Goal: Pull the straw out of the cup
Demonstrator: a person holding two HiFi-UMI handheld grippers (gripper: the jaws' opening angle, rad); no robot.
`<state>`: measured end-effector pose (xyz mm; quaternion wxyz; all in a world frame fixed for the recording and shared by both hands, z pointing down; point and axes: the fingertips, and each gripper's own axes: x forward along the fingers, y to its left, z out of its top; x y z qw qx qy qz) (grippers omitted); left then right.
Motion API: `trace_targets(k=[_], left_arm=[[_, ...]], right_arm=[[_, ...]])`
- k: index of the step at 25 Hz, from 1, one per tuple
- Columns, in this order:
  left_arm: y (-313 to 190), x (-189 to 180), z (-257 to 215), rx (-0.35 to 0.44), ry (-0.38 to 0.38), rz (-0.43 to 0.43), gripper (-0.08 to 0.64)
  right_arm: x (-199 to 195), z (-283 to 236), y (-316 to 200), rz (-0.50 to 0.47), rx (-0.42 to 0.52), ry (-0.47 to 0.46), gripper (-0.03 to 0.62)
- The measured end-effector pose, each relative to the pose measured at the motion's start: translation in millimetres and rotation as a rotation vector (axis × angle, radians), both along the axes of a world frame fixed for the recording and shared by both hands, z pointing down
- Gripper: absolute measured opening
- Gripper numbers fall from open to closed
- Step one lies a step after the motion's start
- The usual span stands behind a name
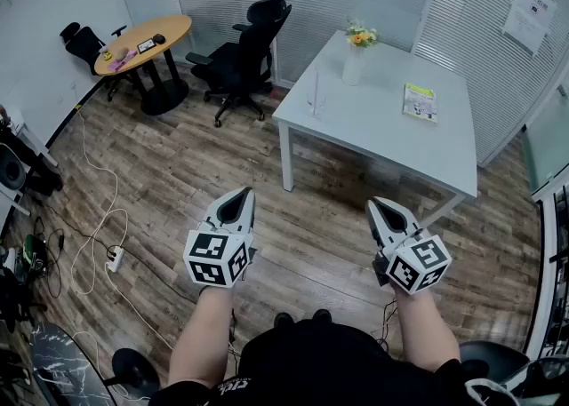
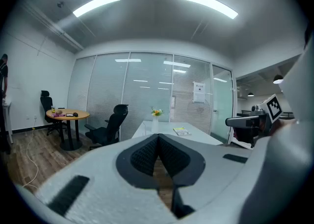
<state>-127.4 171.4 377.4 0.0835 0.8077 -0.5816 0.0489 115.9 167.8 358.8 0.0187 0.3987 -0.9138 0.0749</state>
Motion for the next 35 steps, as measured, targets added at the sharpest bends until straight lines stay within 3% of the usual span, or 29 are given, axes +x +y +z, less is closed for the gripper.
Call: trace_targets(k=[12, 20, 29, 35], left_arm=[[8, -11, 2, 0.006, 0.023, 0.006, 0.008], [24, -32, 3, 0.018, 0.035, 0.015, 0.009], [25, -43, 10, -0.005, 0.041, 0.022, 0.009], [8, -40, 18, -0.016, 0.035, 0.034, 0.009]], right_arm=[[-8, 0, 7, 0.005, -0.004, -0.001, 0.002], [-26, -2, 20, 0.017, -0.041, -0.102, 0.005], [-40, 6, 29, 0.018, -0.045, -0.045, 0.006], [-37, 14, 14, 0.025, -0.046, -0.060, 0.006]])
